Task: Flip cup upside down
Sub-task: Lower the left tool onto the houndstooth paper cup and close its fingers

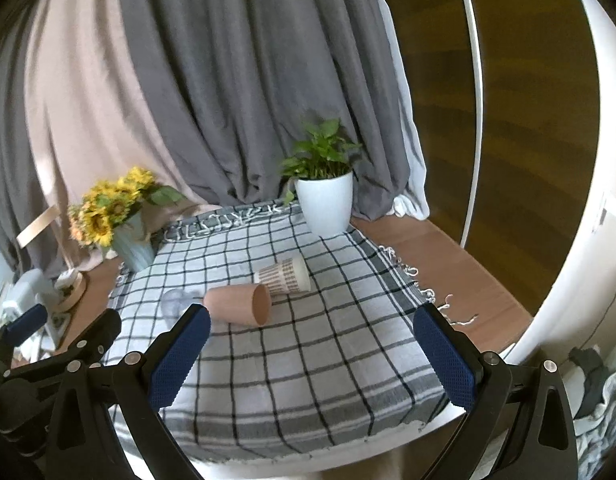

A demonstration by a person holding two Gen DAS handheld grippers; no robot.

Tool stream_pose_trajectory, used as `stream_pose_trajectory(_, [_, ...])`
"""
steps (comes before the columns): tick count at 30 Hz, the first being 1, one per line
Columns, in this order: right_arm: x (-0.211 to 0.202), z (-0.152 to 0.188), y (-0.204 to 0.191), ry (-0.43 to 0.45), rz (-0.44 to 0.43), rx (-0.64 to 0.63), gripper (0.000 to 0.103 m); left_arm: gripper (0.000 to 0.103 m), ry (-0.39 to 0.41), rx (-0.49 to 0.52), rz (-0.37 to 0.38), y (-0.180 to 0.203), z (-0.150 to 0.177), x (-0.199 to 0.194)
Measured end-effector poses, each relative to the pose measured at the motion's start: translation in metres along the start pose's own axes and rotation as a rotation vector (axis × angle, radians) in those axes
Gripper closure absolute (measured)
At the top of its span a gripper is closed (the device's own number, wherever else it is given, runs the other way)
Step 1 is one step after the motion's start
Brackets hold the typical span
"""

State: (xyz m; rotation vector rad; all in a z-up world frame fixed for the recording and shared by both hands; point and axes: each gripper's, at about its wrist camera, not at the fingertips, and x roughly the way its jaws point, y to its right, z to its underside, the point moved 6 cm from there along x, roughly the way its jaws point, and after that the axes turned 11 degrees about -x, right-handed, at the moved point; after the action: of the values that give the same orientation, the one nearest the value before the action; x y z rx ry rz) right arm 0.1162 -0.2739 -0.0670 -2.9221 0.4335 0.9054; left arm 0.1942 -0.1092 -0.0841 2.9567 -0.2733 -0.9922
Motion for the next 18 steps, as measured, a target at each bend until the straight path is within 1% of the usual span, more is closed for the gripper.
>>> stream_pose_trajectory(3, [0.029, -0.003, 0.011, -0.064, -0.020, 0.044, 0.001, 0.000, -0.055, 0.038, 0.037, 0.014, -0.006, 0.028])
stream_pose_trajectory(5, [0.047, -0.003, 0.018, -0.107, -0.014, 0.082, 0.001, 0.000, -0.093, 0.073, 0.049, 0.024, -0.012, 0.049])
stream_pose_trajectory(8, [0.071, -0.002, 0.029, -0.156, 0.029, 0.129, 0.001, 0.000, -0.135, 0.147, 0.071, 0.039, -0.018, 0.077])
stream_pose_trajectory(13, [0.107, 0.001, 0.043, -0.248, 0.084, 0.246, 0.001, 0.000, -0.246, 0.278, 0.162, 0.064, -0.026, 0.124])
stream_pose_trajectory(15, [0.116, 0.002, 0.046, -0.266, 0.103, 0.285, 0.001, 0.000, -0.283, 0.341, 0.188, 0.073, -0.029, 0.144])
stream_pose_trajectory(17, [0.127, 0.002, 0.047, -0.280, 0.128, 0.332, 0.001, 0.000, -0.328, 0.426, 0.221, 0.084, -0.030, 0.168])
stream_pose_trajectory(18, [0.132, 0.004, 0.047, -0.293, 0.137, 0.358, 0.001, 0.000, -0.342, 0.450, 0.230, 0.087, -0.030, 0.175])
